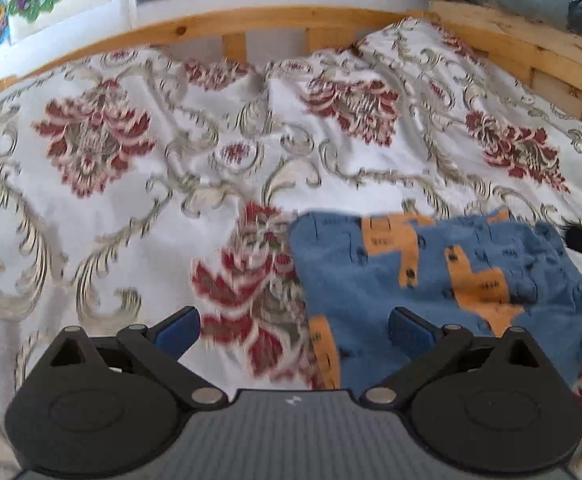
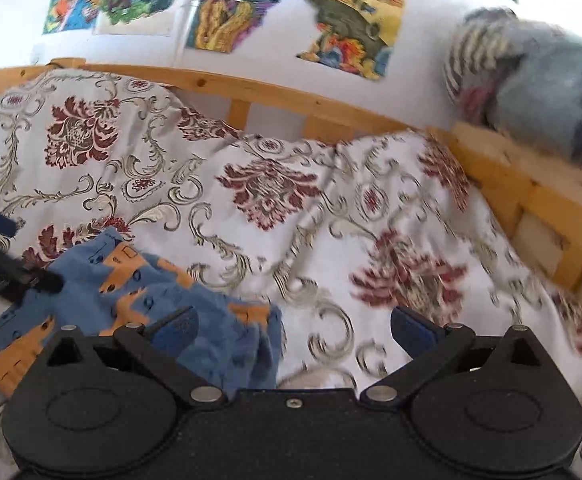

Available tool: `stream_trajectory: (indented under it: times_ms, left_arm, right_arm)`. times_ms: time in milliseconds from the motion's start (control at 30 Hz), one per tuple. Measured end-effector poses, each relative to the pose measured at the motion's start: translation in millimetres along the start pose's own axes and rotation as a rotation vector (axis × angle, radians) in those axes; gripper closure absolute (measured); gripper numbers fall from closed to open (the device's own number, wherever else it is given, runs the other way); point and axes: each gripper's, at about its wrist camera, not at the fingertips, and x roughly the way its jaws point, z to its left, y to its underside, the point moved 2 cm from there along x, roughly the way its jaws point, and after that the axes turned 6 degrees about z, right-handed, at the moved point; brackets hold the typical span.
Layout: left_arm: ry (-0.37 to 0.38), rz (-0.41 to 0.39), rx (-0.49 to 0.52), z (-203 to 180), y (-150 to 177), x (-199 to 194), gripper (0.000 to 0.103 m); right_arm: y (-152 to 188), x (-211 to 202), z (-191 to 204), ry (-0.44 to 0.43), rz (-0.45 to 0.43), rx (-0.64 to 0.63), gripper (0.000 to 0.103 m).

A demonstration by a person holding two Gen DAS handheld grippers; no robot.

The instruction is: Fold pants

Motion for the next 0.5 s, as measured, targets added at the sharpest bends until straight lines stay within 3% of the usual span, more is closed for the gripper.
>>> stream_trajectory:
  times_ms: [233, 367, 500]
  left_arm:
    - [0.019, 0.065, -0.088, 6, 26, 9, 0.0]
    - [0.052, 0.064, -0.123, 14, 29, 10, 0.0]
    - [0.033, 0.057, -0.119, 13, 28, 3, 0.0]
  right_arm:
    - [21, 44, 7, 0.104, 0.096, -0.103, 0.001]
    - [25, 44, -4, 0.108, 0.082, -0.093, 0.001]
    - [17, 20, -16, 0.015, 0.023, -0.003, 0.001]
